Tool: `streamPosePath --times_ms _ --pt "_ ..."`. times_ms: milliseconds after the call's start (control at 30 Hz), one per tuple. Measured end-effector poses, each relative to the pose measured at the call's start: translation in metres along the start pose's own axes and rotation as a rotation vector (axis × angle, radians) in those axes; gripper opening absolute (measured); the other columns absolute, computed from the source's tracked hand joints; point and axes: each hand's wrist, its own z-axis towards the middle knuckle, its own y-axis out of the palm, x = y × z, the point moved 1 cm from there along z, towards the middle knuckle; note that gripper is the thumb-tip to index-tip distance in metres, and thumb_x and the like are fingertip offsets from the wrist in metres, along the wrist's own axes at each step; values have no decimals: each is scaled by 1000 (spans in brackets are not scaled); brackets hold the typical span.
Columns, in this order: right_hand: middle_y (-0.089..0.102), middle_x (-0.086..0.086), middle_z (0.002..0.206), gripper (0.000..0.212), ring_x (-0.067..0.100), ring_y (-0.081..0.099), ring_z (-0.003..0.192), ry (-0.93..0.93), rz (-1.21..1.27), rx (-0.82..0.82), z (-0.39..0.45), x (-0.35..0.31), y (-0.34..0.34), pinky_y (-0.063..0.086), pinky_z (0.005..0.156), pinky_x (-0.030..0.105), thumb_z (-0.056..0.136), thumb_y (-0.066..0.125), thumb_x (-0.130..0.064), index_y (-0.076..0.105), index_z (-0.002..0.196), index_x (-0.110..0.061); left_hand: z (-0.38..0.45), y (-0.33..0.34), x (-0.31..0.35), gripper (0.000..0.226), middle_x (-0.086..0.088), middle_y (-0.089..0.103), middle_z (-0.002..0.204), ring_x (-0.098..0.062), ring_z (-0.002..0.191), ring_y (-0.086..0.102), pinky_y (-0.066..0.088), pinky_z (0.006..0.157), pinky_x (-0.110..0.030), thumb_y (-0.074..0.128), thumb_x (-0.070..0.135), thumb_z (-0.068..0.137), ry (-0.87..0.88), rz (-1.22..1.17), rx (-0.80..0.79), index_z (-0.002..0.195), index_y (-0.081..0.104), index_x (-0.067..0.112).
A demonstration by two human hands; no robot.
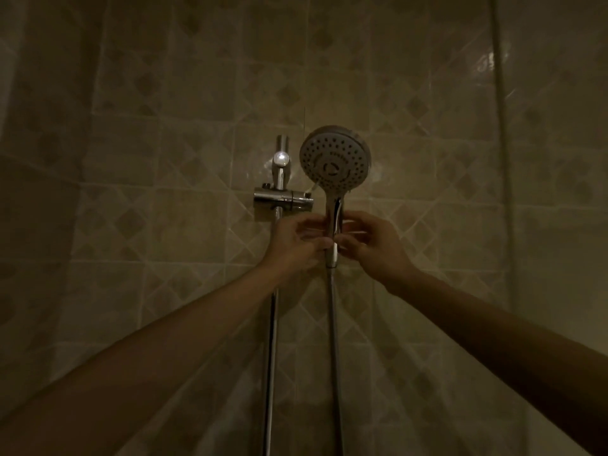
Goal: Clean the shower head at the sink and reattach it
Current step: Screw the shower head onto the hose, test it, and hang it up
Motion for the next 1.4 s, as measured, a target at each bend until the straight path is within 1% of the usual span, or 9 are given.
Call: streamPosePath --times_ms 167,367,467,700,867,1000,1100,1267,1400 --pt "73 0 103 39 13 72 98 -72 -114 -7 38 -31 -13 62 91 42 89 76 -4 66 124 -19 40 -5 31 42 4 73 94 -5 85 73 59 78 -20 82 -9 71 113 131 -17 97 67 21" --pt "70 3 107 39 18 72 95 -133 -185 34 75 -63 -21 62 86 37 91 75 -5 61 126 -14 76 -10 67 41 -11 74 102 -23 96 73 61 83 -34 82 -6 71 184 205 -4 108 68 6" --pt "69 4 108 39 21 72 98 -186 -186 53 86 -75 -21 61 85 35 91 75 -5 60 126 -12 85 -14 82 39 -12 75 103 -21 95 74 61 84 -34 82 -3 73 226 234 22 109 70 2" --pt "64 -8 98 40 -1 64 85 -239 -154 78 98 -88 -9 53 71 11 92 74 -4 58 127 -11 94 -26 94 38 -11 75 103 -21 98 73 60 90 -39 79 -5 73 269 271 72 109 69 3" --pt "68 0 103 41 17 71 98 -242 -89 69 100 -90 -1 59 85 29 91 75 -3 58 127 -10 94 -36 96 35 -9 75 99 -17 93 73 59 83 -29 79 -5 73 323 319 73 106 69 1" --pt "67 -10 97 41 9 71 91 -198 -33 56 100 -87 3 58 74 21 88 77 -4 59 121 -20 92 -35 93 29 -8 74 95 -11 87 71 56 78 -16 79 -8 73 349 311 84 100 70 0" --pt "67 -10 99 40 12 71 95 -180 -22 42 100 -84 6 59 75 24 89 77 -6 58 119 -25 90 -35 89 29 -7 75 94 -12 88 72 56 80 -17 80 -6 73 356 306 87 99 71 2" --pt "69 4 114 42 20 71 104 -156 -29 24 99 -79 12 62 86 34 91 75 -3 59 127 -17 86 -39 81 28 -10 75 95 -20 94 73 58 85 -29 80 -5 73 339 316 97 97 70 6" --pt "68 2 112 42 19 71 103 -132 -44 -5 100 -75 16 61 84 31 91 73 -2 59 128 -17 86 -40 75 28 -4 73 90 -12 86 72 57 79 -22 81 -2 74 290 302 106 96 68 8"
